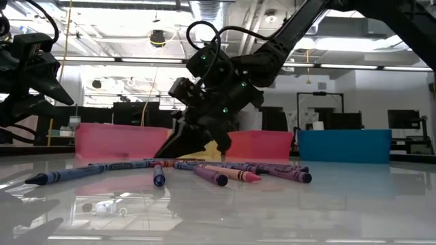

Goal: Sort crayons
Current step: Put the blue crayon into the red bin

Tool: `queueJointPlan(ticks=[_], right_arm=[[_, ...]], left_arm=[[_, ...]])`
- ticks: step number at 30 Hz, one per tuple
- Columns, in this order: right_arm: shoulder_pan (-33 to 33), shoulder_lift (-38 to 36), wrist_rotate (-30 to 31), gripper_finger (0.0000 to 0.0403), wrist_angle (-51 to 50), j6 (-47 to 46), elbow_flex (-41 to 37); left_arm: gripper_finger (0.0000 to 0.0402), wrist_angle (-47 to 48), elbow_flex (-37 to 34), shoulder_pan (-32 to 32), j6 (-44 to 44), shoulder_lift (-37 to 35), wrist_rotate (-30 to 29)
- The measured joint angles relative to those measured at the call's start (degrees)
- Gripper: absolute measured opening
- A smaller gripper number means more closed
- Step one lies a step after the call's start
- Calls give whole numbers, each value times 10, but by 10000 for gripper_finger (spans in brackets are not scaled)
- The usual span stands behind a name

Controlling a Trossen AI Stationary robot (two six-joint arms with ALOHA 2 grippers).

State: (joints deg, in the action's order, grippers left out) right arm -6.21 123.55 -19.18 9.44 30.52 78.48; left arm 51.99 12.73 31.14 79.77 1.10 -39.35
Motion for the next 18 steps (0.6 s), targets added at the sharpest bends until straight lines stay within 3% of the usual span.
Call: queueJointPlan(ticks=[10, 18], right_arm=[[11, -56, -5, 71, -8, -46, 14], [23, -40, -41, 71, -118, 8, 11]], left_arm=[[165, -1, 0, 0, 0, 0, 1], [165, -1, 0, 0, 0, 0, 1]])
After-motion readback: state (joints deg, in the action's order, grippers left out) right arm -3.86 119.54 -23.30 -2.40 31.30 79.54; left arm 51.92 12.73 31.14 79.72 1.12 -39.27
